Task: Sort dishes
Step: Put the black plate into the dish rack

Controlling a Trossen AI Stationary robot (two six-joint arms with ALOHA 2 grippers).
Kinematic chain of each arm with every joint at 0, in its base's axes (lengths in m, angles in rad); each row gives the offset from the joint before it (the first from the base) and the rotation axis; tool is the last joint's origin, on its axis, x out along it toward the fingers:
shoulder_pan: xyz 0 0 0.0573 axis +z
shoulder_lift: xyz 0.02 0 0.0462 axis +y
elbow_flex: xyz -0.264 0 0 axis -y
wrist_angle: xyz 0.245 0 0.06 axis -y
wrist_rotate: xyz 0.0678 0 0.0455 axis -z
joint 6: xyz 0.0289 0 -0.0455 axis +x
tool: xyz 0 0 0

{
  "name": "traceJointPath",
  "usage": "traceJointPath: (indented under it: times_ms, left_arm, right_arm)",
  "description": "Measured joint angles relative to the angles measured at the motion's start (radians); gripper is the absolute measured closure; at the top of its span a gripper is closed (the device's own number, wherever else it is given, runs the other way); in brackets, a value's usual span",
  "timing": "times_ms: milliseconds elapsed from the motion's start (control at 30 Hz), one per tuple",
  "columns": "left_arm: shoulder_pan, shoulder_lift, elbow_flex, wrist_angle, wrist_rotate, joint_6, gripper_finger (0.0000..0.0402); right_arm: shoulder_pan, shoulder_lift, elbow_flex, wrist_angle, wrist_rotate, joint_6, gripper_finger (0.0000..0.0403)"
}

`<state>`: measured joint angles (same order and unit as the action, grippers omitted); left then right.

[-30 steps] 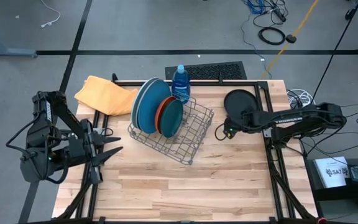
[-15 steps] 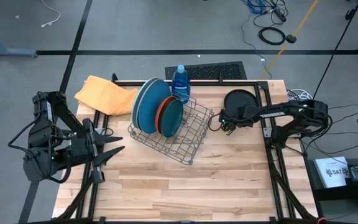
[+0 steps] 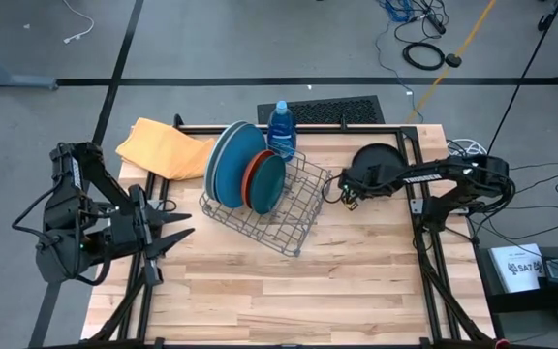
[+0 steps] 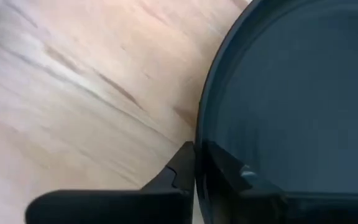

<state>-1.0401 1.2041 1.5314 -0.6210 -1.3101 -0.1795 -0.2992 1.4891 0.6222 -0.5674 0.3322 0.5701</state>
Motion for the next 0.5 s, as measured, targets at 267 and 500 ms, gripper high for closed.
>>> traceJointPath:
  times_ms: [267,500]
  left_arm:
    - [0.000,0.000,0.000,-0.005,0.027,-0.001,0.0278]
    - [0.000,0.000,0.000,-0.017,0.032,-0.003,0.0278]
  right_arm:
    - [0.118,-0.073,0.086,0.012,0.077,0.134,0.0400]
    - [0.228,-0.238,0.235,0.017,0.327,0.170,0.0401]
